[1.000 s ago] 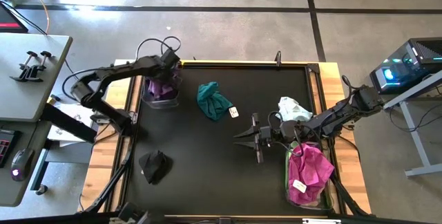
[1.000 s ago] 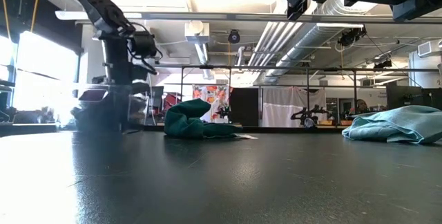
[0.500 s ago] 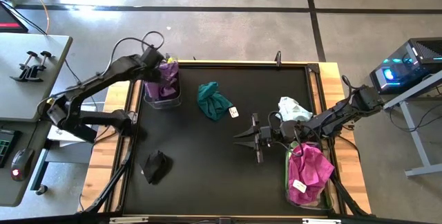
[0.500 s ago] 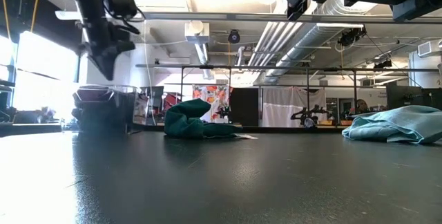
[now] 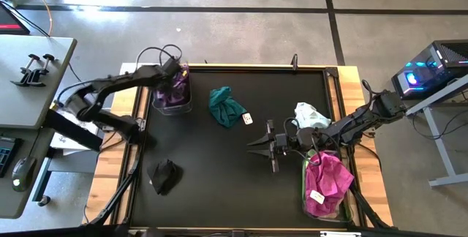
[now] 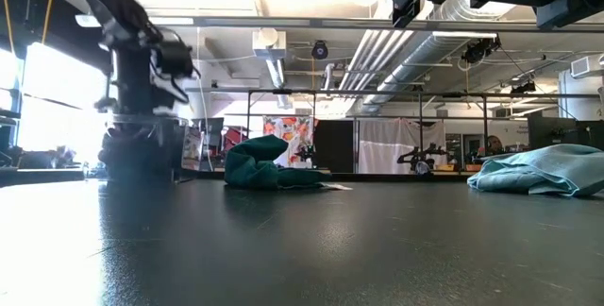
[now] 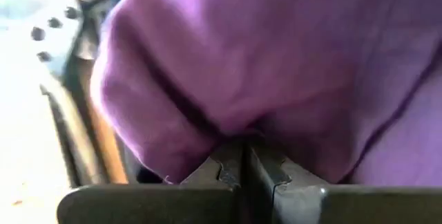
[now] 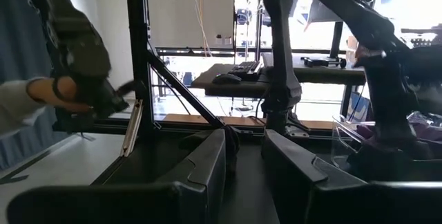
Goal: Sort towels by color in basket
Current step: Put the purple towel into the top transparent bin
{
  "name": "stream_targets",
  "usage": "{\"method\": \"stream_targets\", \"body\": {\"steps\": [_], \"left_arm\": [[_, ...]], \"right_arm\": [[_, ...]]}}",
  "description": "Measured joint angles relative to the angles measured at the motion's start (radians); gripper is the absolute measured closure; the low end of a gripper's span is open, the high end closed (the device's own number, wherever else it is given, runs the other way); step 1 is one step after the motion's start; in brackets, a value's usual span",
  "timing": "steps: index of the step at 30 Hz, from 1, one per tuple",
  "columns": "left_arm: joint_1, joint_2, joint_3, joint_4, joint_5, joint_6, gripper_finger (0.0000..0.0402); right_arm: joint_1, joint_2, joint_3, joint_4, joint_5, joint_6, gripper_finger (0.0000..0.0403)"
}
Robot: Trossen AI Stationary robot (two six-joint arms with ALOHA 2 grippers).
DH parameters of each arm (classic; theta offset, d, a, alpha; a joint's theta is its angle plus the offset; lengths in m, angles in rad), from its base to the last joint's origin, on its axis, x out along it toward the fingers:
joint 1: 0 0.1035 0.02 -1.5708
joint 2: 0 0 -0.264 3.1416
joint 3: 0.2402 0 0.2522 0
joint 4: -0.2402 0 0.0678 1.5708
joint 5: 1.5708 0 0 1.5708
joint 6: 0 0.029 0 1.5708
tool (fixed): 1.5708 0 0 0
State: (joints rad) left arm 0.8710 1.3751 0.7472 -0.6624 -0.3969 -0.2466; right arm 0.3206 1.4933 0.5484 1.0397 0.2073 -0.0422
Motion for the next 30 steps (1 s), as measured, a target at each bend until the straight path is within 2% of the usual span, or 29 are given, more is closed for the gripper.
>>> {"method": "stream_targets", "body": {"steps": [6, 11, 17, 22, 30], "left_arm": [[0.041, 0.102, 0.014, 0.055, 0.003, 0.124, 0.0401], [0.061, 0.084, 0.028, 0.027, 0.027, 0.218, 0.0401], [0.078, 0.04, 0.028, 0.027, 0.073, 0.24, 0.0401], [0.078, -0.031, 0.028, 0.001, 0.103, 0.224, 0.0401], [0.065, -0.257, 0.03, -0.073, 0.213, 0.153, 0.0401]], "right_arm": [[0.0, 0.0, 0.0, 0.0, 0.01, 0.0, 0.0308], [0.0, 0.0, 0.0, -0.003, 0.026, 0.006, 0.0308], [0.0, 0.0, 0.0, -0.004, 0.026, 0.017, 0.0308], [0.0, 0.0, 0.0, -0.003, 0.026, 0.017, 0.0308], [0.0, 0.0, 0.0, -0.003, 0.074, 0.017, 0.0308]]}}
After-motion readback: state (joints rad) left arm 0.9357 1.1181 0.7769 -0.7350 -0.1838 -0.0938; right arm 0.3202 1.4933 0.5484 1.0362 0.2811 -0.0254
